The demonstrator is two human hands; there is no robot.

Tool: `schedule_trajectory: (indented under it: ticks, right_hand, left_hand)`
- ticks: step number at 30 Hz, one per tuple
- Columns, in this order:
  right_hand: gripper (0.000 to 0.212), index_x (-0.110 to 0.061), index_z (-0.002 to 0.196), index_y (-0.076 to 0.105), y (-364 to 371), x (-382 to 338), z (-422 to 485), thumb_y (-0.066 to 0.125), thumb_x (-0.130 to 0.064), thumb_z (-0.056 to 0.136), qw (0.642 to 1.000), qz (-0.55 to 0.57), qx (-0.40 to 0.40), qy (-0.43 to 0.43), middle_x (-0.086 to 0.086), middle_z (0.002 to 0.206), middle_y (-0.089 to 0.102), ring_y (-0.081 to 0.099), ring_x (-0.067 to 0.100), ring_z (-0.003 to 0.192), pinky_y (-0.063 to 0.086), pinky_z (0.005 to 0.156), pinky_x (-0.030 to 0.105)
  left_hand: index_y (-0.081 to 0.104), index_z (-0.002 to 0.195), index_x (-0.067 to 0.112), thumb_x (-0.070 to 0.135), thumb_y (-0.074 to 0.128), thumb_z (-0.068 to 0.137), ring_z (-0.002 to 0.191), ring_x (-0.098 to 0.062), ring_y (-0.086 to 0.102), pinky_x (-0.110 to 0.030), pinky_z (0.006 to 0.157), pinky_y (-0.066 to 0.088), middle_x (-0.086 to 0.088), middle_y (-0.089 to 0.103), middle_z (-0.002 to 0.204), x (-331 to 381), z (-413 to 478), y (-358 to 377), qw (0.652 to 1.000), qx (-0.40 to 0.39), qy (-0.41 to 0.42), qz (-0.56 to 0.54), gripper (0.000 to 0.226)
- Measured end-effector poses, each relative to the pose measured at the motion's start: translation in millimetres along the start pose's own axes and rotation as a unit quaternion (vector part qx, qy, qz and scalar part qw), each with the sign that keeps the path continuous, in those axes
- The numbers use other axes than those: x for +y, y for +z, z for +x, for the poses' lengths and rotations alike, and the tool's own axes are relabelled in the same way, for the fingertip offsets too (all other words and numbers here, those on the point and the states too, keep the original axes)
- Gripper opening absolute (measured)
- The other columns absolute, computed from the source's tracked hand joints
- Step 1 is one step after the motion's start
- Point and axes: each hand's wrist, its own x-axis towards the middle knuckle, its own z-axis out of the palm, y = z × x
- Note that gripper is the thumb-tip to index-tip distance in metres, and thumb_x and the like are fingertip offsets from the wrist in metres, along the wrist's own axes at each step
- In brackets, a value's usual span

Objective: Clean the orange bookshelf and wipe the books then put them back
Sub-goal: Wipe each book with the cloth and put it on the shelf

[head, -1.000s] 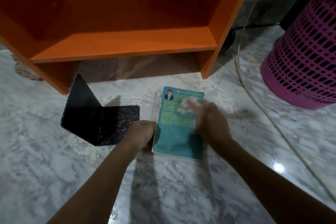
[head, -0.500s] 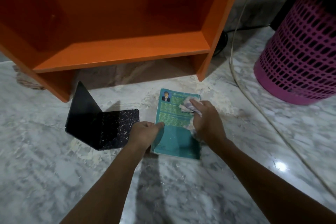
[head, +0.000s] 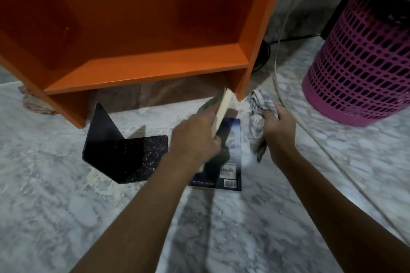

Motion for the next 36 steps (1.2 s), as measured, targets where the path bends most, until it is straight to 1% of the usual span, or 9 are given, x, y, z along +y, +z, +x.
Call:
schedule_trajectory:
  ticks: [4, 8, 11, 14, 18, 22, 26, 31, 36]
  right_hand:
    - [0.029, -0.028, 0.119, 0.066, -8, -7, 6, 0.052, -0.013, 0.098, 0.999, 0.009, -0.042, -0.023, -0.018, 0.095, 0.069, 0.065, -0.008, 0.088, 0.051, 0.075, 0.011]
    - [0.032, -0.032, 0.115, 0.066, -14, 2, 0, 0.056, -0.009, 0.095, 0.992, -0.069, -0.089, -0.054, -0.03, 0.085, 0.063, 0.061, -0.017, 0.078, 0.041, 0.066, -0.001]
    - [0.034, -0.028, 0.12, 0.069, -23, 11, 0, 0.055, -0.013, 0.094, 0.983, -0.131, -0.1, -0.083, -0.017, 0.098, 0.07, 0.065, -0.007, 0.082, 0.043, 0.066, 0.003]
    - [0.03, -0.021, 0.121, 0.067, -21, 20, -17, 0.054, -0.011, 0.096, 0.966, -0.192, -0.115, -0.131, 0.001, 0.099, 0.071, 0.064, 0.001, 0.068, 0.049, 0.055, 0.012]
    - [0.036, -0.018, 0.113, 0.07, 6, 40, -68, 0.059, -0.014, 0.079, 0.852, -0.224, -0.333, -0.336, -0.004, 0.123, 0.065, 0.06, 0.01, 0.103, 0.051, 0.091, 0.031]
    - [0.048, -0.029, 0.114, 0.07, 23, 57, -103, 0.067, -0.007, 0.072, 0.721, -0.278, -0.442, -0.454, 0.0, 0.12, 0.065, 0.058, 0.021, 0.103, 0.053, 0.076, 0.032]
    - [0.039, -0.026, 0.114, 0.07, 24, 66, -52, 0.054, -0.012, 0.082, 0.806, -0.278, -0.341, -0.396, 0.001, 0.123, 0.067, 0.062, 0.022, 0.105, 0.055, 0.08, 0.033]
    - [0.041, -0.017, 0.126, 0.064, 29, 67, 34, 0.057, -0.003, 0.088, 0.906, -0.349, -0.133, -0.199, 0.012, 0.121, 0.063, 0.058, 0.031, 0.103, 0.046, 0.081, 0.03]
    - [0.051, -0.025, 0.133, 0.058, 68, 44, 27, 0.054, -0.002, 0.088, 0.872, -0.368, -0.219, -0.236, 0.004, 0.136, 0.055, 0.048, 0.024, 0.118, 0.041, 0.093, 0.03]
  left_hand:
    - [0.052, 0.114, 0.02, 0.024, 0.062, 0.087, 0.099, -0.028, 0.063, -0.035, 0.081, 0.048, -0.004, 0.062, 0.11, 12, -13, 52, 0.994, -0.048, 0.021, 0.099, 0.029]
    - [0.058, 0.086, 0.018, 0.024, 0.061, 0.089, 0.083, -0.025, 0.061, -0.029, 0.072, 0.05, 0.0, 0.061, 0.083, -1, -15, 86, 0.987, -0.113, -0.057, -0.097, 0.007]
    - [0.063, 0.089, 0.014, 0.018, 0.057, 0.096, 0.077, -0.015, 0.06, -0.02, 0.064, 0.048, 0.005, 0.061, 0.083, -14, -8, 79, 0.954, -0.035, -0.136, -0.263, 0.011]
    - [0.066, 0.104, 0.015, 0.022, 0.055, 0.098, 0.088, -0.019, 0.061, -0.033, 0.075, 0.055, -0.003, 0.062, 0.1, -41, -1, 61, 0.965, 0.075, -0.164, -0.189, 0.015]
    - [0.068, 0.076, 0.001, 0.012, 0.055, 0.093, 0.077, -0.03, 0.061, -0.03, 0.063, 0.042, -0.02, 0.061, 0.078, -82, 2, 54, 0.973, 0.002, -0.207, -0.105, 0.024]
    - [0.069, 0.079, -0.007, 0.008, 0.058, 0.094, 0.068, -0.016, 0.05, -0.027, 0.054, 0.032, -0.013, 0.059, 0.072, -95, -2, 53, 0.965, -0.05, -0.212, -0.147, 0.024]
    - [0.068, 0.12, 0.0, 0.014, 0.065, 0.093, 0.094, -0.014, 0.057, -0.014, 0.072, 0.04, -0.012, 0.068, 0.117, -101, 1, 54, 0.943, -0.052, -0.252, -0.212, 0.031]
    - [0.066, 0.122, 0.001, 0.015, 0.066, 0.093, 0.104, -0.016, 0.058, -0.022, 0.086, 0.042, -0.011, 0.065, 0.124, -103, 2, 52, 0.924, -0.071, -0.278, -0.253, 0.032]
    - [0.07, 0.094, 0.005, 0.057, 0.045, 0.095, 0.098, -0.031, 0.064, -0.044, 0.096, 0.049, -0.015, 0.07, 0.104, -105, 8, 51, 0.805, -0.102, -0.408, -0.419, 0.058]
